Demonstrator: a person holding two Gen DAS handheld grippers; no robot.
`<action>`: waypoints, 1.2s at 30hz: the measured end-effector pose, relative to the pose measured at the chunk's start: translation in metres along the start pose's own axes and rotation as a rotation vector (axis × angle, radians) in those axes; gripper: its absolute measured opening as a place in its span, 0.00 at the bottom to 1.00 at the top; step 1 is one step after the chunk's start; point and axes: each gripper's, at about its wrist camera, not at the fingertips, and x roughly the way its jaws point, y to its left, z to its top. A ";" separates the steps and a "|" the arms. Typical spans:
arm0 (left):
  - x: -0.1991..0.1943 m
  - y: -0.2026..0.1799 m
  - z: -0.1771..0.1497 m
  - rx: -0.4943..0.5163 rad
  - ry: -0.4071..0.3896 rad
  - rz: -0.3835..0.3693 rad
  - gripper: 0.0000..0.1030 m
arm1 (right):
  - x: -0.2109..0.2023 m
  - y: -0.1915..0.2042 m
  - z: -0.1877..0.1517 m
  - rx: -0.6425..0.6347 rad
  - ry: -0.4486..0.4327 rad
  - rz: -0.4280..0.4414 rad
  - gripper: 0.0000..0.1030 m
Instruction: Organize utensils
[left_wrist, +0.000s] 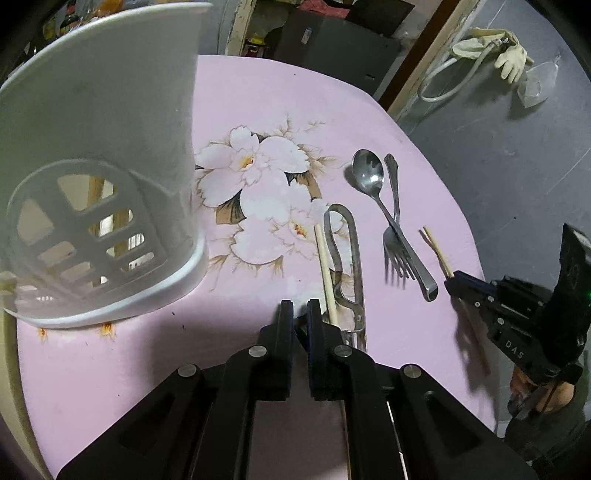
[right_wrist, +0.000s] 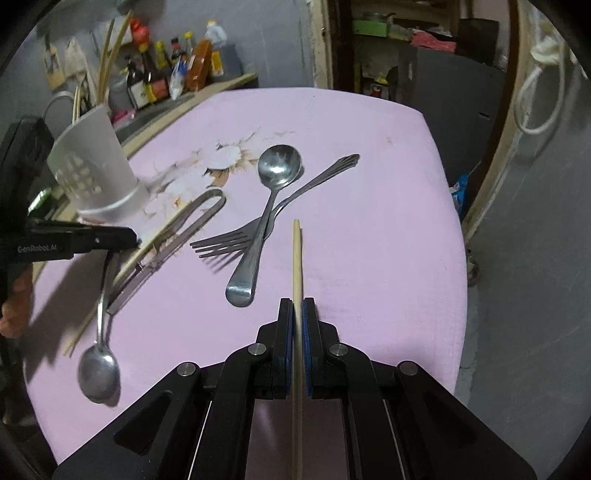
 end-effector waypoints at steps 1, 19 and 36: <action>0.000 -0.001 0.001 0.003 0.000 0.001 0.05 | 0.001 0.002 0.002 -0.012 0.006 -0.005 0.03; 0.013 -0.019 0.006 0.126 0.074 -0.001 0.13 | 0.005 -0.002 0.012 -0.038 0.037 0.018 0.04; 0.007 -0.020 -0.002 0.069 0.049 -0.060 0.16 | 0.007 0.001 0.012 -0.032 0.015 0.022 0.04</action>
